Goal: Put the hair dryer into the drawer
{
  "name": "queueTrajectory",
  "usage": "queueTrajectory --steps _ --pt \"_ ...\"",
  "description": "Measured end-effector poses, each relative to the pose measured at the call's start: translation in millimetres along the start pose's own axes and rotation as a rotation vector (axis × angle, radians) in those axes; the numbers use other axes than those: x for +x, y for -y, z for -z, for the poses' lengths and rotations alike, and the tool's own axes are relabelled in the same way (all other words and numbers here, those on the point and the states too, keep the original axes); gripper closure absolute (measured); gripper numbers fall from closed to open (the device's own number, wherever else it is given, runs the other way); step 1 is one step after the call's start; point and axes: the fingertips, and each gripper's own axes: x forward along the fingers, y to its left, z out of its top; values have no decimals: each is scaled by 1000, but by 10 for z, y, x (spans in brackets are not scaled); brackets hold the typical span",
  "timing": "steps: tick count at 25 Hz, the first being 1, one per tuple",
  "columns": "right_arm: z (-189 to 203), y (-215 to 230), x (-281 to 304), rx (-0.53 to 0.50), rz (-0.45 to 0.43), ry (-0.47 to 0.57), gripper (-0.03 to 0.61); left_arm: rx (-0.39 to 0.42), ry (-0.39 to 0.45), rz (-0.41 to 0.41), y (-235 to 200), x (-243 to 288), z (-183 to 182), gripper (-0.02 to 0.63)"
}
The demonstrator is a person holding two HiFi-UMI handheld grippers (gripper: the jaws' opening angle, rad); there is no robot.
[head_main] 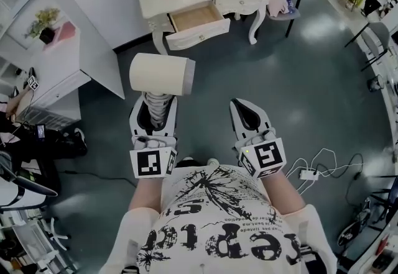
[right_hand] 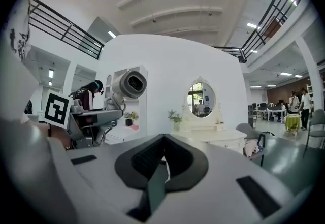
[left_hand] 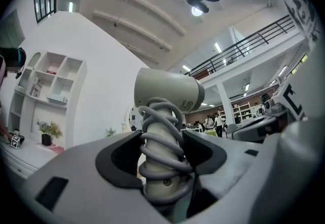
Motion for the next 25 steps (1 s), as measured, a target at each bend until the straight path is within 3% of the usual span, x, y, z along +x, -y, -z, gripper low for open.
queueTrajectory --steps 6,13,25 --pt "82 243 2 3 -18 -20 563 -23 -11 -53 34 59 56 351" --pt "79 351 294 35 -52 -12 561 -29 -19 -59 -107 338 138 351" --pt "-142 767 1684 36 7 -11 561 -51 4 4 -904 1660 355 351"
